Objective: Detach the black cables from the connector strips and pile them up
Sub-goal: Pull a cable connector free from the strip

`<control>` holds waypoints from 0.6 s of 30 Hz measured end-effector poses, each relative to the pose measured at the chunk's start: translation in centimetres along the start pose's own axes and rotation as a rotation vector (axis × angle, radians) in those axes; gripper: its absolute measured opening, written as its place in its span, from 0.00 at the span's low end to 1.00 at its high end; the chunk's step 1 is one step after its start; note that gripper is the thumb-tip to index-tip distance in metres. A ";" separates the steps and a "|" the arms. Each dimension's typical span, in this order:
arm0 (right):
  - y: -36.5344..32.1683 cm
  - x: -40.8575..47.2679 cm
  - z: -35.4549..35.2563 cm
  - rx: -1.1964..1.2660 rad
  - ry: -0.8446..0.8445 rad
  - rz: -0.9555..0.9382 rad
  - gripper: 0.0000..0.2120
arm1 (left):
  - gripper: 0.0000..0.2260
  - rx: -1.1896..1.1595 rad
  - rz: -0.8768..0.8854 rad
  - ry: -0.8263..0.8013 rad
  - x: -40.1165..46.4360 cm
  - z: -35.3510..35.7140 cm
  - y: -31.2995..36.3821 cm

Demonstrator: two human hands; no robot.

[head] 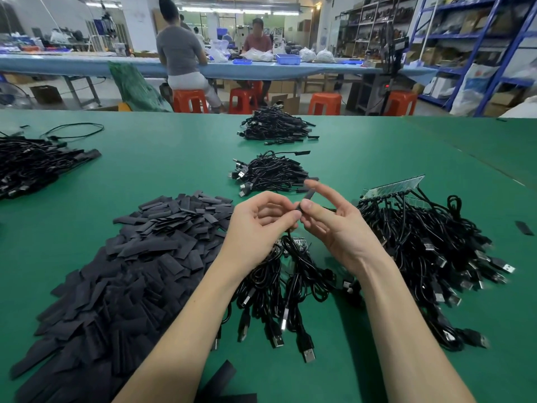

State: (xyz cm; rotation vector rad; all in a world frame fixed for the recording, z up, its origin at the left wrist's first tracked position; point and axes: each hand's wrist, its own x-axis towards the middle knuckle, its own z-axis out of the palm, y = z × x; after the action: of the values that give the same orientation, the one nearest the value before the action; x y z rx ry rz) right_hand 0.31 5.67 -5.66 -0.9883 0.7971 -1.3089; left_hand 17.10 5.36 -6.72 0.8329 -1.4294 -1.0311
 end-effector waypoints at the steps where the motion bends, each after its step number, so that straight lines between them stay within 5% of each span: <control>1: 0.1 0.0 0.2 -0.041 0.008 -0.050 0.24 | 0.05 -0.035 -0.010 0.014 0.1 0.0 -0.1; 18: 0.8 0.1 1.3 -0.096 0.149 -0.277 0.14 | 0.04 -0.194 -0.110 0.055 0.3 0.3 -0.6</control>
State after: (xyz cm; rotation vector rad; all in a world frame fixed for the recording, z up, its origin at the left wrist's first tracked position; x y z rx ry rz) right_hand 1.78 5.69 -5.90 -1.1168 0.8650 -1.6088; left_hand 16.78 4.92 -7.20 0.7981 -1.2259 -1.2009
